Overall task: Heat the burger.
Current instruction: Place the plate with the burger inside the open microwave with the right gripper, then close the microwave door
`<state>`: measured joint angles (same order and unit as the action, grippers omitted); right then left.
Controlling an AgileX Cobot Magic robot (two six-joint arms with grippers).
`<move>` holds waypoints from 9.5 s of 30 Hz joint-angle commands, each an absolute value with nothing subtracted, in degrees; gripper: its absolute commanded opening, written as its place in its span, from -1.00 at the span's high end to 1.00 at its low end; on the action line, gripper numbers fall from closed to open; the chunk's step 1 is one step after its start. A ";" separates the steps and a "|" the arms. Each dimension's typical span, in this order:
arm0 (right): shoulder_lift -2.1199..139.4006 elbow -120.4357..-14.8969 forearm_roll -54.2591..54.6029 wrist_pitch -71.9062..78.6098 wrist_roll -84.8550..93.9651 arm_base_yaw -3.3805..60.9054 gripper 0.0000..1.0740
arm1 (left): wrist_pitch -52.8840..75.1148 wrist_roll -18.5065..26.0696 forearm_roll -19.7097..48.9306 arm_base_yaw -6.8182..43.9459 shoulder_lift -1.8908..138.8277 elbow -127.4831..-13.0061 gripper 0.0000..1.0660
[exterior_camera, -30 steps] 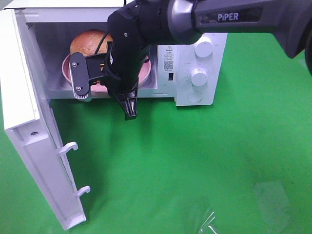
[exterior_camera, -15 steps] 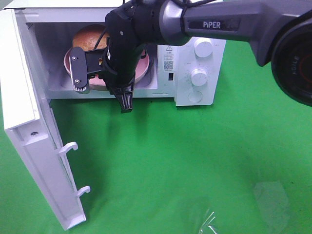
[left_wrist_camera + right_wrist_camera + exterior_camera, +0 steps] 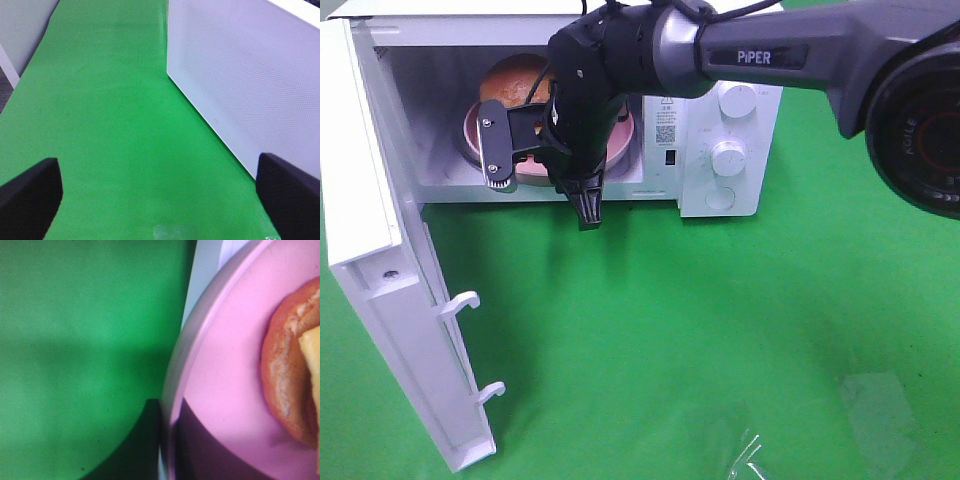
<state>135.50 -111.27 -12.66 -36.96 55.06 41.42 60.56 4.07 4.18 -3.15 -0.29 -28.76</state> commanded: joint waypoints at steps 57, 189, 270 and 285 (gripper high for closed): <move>126.45 -99.64 -12.78 -29.56 52.25 41.48 -0.46 | 59.76 3.78 4.18 -2.75 -1.55 -28.59 -0.83; -1.78 -29.34 -11.23 -58.10 -14.38 9.51 -0.42 | 59.76 3.78 4.24 -2.75 -1.49 -28.59 -0.83; -1.78 -29.34 -11.17 -58.10 -14.38 9.51 -0.41 | 30.65 2.81 3.38 -2.75 19.65 -28.30 1.00; -1.78 -29.34 -11.17 -58.10 -14.38 9.51 -0.41 | -11.69 2.41 3.55 -2.75 28.93 -11.63 1.00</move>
